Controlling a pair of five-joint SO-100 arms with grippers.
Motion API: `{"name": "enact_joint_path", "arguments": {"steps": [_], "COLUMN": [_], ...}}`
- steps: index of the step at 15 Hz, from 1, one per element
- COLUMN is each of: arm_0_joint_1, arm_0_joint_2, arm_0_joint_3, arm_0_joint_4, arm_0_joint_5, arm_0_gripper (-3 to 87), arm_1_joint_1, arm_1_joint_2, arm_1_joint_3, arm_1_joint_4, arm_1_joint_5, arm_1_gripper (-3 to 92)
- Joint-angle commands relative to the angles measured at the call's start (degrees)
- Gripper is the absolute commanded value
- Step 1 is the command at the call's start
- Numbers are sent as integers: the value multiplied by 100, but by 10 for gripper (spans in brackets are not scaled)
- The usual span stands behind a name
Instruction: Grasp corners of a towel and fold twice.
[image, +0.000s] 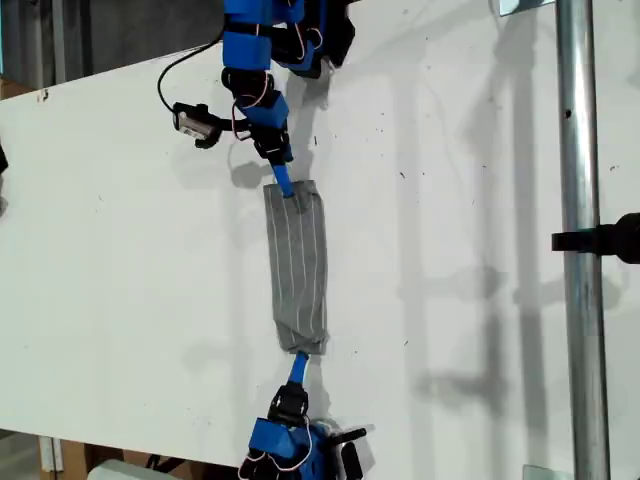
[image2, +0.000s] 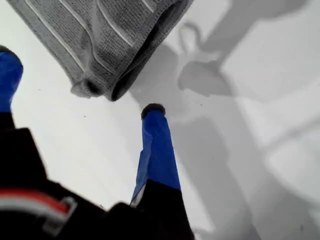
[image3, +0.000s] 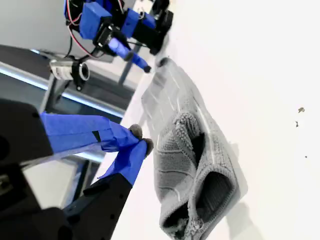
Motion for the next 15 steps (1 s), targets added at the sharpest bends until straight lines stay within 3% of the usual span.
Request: {"name": "enact_joint_path", "arguments": {"steps": [1,11,12,13,15], "arm_0_joint_1": [114,132,132,132,132], "arm_0_joint_2": [35,35,35,35,35], "arm_0_joint_3": [-158,-308,-299,-299,-316], "arm_0_joint_4": [-70,97,105,114,132], "arm_0_joint_5": [0,35,35,35,53], "arm_0_gripper": [-26,-26,-26,-26,-26], "arm_1_joint_1": [44,-264,-308,-334,-343], "arm_1_joint_2": [-1371,-3551,-3691,-3595,-2839], "arm_1_joint_3": [-756,-2118,-2382,-2602,-2892], "arm_1_joint_4": [-686,-2681,-2443,-1819,97], "arm_1_joint_5": [70,132,97,149,105], "arm_1_gripper": [465,391,270,9,-1]}}
